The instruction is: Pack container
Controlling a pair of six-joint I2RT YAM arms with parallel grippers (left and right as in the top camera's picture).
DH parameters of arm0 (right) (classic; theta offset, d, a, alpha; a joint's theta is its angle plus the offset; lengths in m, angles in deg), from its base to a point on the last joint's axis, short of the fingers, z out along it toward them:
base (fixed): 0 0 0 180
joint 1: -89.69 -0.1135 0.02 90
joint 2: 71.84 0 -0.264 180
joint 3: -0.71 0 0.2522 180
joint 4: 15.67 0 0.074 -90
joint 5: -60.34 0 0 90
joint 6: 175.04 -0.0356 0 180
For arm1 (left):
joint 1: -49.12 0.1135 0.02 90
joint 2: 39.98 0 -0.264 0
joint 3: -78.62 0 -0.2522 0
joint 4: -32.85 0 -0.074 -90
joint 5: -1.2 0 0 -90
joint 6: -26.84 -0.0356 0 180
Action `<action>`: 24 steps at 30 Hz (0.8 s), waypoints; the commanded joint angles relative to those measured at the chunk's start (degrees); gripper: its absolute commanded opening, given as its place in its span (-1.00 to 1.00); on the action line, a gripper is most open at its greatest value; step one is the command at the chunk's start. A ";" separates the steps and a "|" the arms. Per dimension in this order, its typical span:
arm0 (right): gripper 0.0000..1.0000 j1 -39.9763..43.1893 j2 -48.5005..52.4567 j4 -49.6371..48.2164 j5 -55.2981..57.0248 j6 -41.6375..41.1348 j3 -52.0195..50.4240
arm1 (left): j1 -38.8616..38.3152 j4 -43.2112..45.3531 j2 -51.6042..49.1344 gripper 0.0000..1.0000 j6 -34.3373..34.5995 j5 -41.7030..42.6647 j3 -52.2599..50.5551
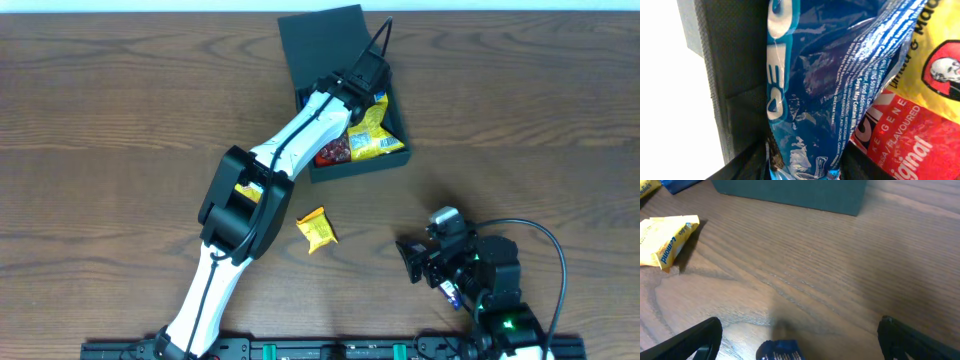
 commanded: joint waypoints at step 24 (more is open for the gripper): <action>0.98 0.39 -0.13 0.04 -0.02 0.63 -0.22 | -3.82 -2.97 9.77 -0.84 31.87 42.05 -0.07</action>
